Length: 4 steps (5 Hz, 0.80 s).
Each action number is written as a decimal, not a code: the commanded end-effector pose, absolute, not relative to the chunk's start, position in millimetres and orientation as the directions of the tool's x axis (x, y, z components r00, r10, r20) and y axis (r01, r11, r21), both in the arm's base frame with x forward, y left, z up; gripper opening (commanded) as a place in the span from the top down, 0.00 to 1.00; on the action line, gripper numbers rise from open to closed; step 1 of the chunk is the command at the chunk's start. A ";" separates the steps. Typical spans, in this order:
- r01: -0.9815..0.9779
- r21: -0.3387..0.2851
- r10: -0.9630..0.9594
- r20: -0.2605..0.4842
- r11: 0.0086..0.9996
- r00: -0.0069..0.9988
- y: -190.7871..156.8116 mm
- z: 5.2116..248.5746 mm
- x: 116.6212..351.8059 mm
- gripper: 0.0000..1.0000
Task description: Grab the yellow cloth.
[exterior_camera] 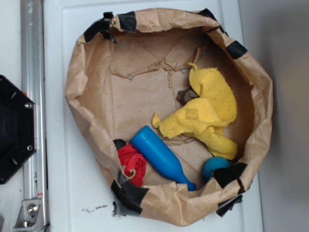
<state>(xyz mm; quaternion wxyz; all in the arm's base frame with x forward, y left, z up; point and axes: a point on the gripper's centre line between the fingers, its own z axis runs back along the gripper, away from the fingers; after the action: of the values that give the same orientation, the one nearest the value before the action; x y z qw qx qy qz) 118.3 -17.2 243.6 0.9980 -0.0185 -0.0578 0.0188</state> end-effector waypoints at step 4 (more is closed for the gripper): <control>-0.593 -0.282 0.640 0.111 0.754 0.760 20.5 163.3 228.7 0.00</control>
<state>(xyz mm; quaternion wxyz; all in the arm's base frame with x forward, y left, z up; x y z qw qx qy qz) 230.1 9.3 157.6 0.9376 -0.1121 -0.0884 0.3170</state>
